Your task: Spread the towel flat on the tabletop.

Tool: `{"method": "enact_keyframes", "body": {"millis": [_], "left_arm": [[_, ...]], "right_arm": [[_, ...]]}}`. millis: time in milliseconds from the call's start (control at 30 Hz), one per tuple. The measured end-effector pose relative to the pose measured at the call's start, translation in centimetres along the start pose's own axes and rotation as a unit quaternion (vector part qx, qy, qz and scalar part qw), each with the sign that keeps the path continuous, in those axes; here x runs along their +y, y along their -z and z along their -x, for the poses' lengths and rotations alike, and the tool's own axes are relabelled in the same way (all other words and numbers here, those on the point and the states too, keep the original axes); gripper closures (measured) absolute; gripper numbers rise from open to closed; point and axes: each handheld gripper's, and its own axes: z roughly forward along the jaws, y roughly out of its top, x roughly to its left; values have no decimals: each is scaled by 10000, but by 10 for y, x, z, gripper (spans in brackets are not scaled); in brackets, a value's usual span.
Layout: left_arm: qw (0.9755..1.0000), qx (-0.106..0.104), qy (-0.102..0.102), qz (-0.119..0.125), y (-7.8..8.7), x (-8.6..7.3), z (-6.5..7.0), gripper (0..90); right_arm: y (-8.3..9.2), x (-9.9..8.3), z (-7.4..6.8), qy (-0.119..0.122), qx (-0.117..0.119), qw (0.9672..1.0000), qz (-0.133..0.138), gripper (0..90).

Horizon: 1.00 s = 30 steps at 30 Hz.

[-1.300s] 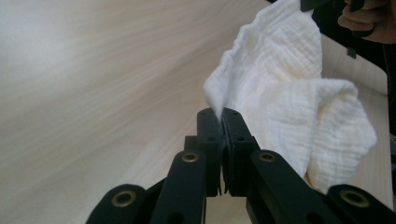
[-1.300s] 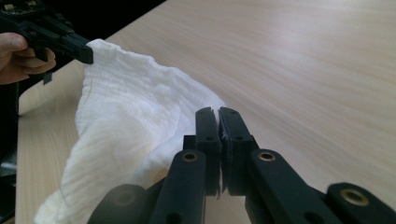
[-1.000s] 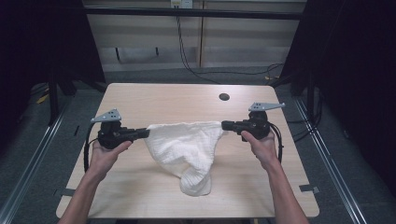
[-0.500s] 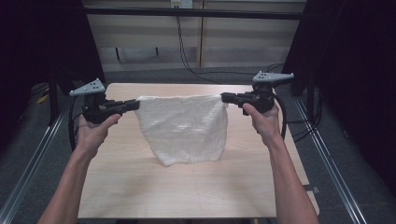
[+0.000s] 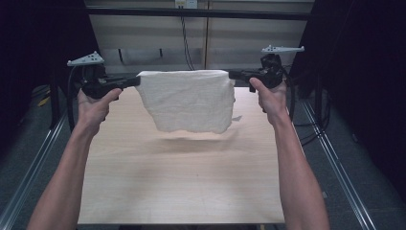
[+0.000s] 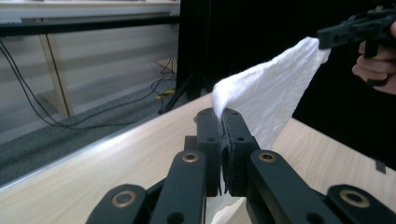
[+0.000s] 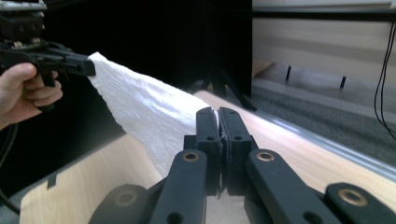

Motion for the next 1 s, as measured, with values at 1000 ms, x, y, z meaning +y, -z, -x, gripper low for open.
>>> {"method": "enact_keyframes", "body": {"millis": [1000], "left_arm": [[9975, -523, 180, -435, 10, -142, 62, 873]], "right_arm": [[26, -157, -40, -172, 304, 9967, -728, 878]]}}
